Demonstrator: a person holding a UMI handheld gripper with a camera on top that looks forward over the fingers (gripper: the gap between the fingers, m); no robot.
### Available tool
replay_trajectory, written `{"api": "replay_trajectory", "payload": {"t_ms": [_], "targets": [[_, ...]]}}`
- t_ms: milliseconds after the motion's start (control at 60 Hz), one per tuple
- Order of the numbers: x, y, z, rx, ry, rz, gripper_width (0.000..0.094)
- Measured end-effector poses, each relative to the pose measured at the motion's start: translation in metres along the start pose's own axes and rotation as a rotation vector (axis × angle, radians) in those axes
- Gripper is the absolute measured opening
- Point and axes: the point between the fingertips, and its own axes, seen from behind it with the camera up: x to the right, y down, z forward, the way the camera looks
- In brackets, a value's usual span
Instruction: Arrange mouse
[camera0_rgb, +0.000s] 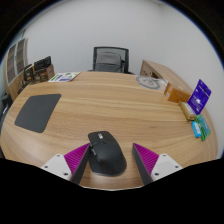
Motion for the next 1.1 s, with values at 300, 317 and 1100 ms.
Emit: {"api": "replay_trajectory", "payload": {"t_ms": [300,317,1100], "targets": [[0.021,-0.010,0.028,-0.036,0.014,0.082,0.0867],[0.021,-0.010,0.029,-0.036,0.013,0.084,0.0867],[-0.045,-0.142,-0.050,0.113,-0.052,0.172,0.0278]]}}
